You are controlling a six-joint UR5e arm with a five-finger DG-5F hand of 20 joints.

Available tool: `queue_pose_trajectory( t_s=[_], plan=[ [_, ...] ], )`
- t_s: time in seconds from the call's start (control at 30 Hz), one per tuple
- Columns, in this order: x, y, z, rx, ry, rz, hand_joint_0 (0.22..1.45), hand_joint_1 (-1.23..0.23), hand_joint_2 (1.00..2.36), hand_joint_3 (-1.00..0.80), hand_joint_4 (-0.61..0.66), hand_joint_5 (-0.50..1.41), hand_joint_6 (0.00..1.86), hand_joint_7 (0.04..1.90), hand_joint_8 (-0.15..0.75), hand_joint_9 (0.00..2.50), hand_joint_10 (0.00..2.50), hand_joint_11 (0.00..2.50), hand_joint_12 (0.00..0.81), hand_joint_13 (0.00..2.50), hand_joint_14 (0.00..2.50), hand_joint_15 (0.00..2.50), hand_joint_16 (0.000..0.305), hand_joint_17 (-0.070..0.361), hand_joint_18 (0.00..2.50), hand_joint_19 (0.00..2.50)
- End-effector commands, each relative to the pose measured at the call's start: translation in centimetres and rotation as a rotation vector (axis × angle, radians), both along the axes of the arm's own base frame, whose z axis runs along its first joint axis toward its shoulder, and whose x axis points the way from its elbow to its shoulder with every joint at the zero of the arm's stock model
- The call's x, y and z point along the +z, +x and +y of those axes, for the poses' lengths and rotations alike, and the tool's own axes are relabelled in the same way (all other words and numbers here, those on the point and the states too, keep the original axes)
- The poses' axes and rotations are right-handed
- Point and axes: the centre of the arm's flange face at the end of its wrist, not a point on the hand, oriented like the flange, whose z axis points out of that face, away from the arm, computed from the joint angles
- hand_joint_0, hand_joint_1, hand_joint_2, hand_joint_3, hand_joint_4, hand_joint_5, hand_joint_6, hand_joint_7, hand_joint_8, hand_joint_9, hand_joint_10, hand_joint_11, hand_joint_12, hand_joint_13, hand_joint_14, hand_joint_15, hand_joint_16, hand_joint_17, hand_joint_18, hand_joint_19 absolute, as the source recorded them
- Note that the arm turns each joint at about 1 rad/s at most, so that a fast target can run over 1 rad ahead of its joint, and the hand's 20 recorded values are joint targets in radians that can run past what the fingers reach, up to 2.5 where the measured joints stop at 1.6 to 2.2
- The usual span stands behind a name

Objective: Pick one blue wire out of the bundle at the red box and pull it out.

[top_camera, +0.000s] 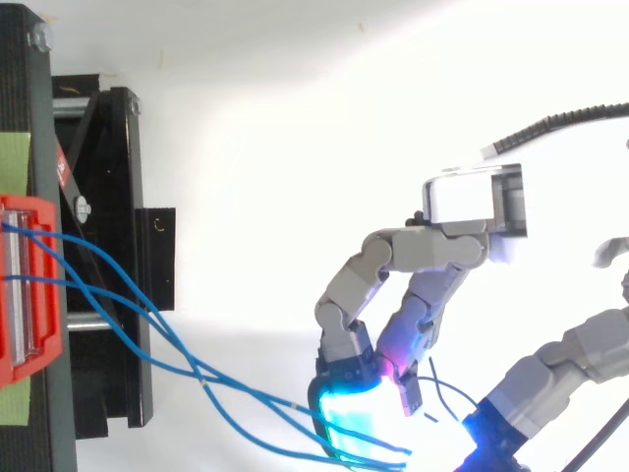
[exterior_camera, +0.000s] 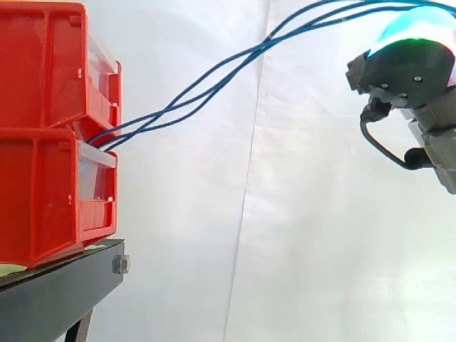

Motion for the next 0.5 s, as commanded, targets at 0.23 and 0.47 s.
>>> queue_pose_trajectory(
  t_s=[0.23, 0.47],
  plan=[
    [0.01, -0.03, 0.04, 0.007, -0.001, 0.001, 0.63, -1.00, 1.00, -0.50, 0.22, -0.20, 1.00, 0.82, 0.340, 0.82, 0.01, 0.80, 0.436, 0.85, 0.02, 0.47, 0.053, 0.120, 0.89, 0.38],
    [0.01, -0.03, 0.04, 0.007, -0.003, 0.001, 0.50, -0.87, 1.00, -0.50, 0.21, -0.14, 0.97, 0.93, 0.385, 0.92, 0.01, 0.80, 0.469, 0.87, 0.01, 0.49, 0.059, 0.133, 0.90, 0.43]
  ],
)
